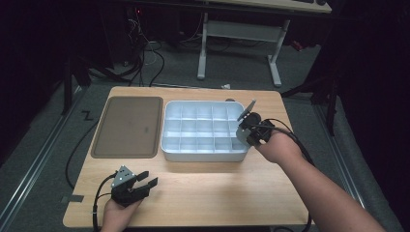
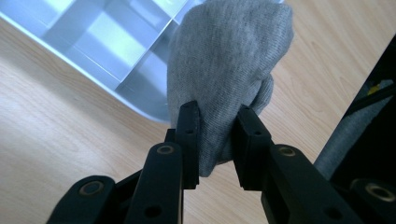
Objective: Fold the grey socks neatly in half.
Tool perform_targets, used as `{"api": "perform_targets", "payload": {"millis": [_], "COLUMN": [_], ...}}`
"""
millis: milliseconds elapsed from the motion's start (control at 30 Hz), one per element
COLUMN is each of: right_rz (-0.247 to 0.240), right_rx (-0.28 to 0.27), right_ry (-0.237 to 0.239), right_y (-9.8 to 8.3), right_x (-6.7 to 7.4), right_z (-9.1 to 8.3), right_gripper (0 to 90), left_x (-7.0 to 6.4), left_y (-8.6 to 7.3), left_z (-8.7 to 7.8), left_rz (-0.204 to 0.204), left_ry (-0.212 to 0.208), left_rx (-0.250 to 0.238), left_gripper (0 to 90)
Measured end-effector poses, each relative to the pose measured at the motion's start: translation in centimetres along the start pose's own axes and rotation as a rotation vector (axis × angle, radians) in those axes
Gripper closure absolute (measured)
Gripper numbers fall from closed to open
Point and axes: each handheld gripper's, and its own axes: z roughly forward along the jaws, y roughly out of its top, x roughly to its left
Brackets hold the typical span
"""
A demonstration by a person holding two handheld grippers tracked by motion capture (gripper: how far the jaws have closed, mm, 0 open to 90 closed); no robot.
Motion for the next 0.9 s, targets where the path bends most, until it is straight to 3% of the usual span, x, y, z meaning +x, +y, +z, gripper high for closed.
{"api": "perform_targets", "payload": {"millis": [267, 433, 500, 633, 667, 700, 900], "right_rz": [-0.066, -0.079, -0.045, -0.026, 0.003, -0.035, -0.018], "right_rx": [0.131, 0.163, 0.182, 0.202, 0.214, 0.212, 0.227], "right_ry": [0.001, 0.025, 0.057, 0.078, 0.085, 0.094, 0.103], "right_y": [2.9, 3.3, 3.4, 3.4, 3.4, 3.4, 3.3], "right_x": [2.2, 2.4, 2.1, 1.8, 1.9, 1.6, 1.9], "right_z": [3.7, 4.9, 5.6, 6.4, 6.6, 7.1, 8.0], "right_gripper": [74.6, 74.6, 74.6, 74.5, 74.6, 74.6, 74.3], "left_x": [0.1, 0.2, 0.3, 0.2, 0.2, 0.2, 0.3], "left_y": [0.0, 0.0, 0.0, 0.0, 0.0, 0.0, -0.1], "left_z": [-0.2, -0.3, -0.4, -0.4, -0.4, -0.4, -0.4], "left_rz": [-0.010, -0.017, -0.021, -0.022, -0.023, -0.023, -0.026], "left_ry": [0.001, 0.002, 0.002, 0.003, 0.002, 0.002, 0.003], "left_rx": [-0.005, -0.011, -0.013, -0.015, -0.014, -0.015, -0.016], "left_gripper": [50.0, 50.0, 50.0, 49.9, 49.9, 49.9, 49.9]}}
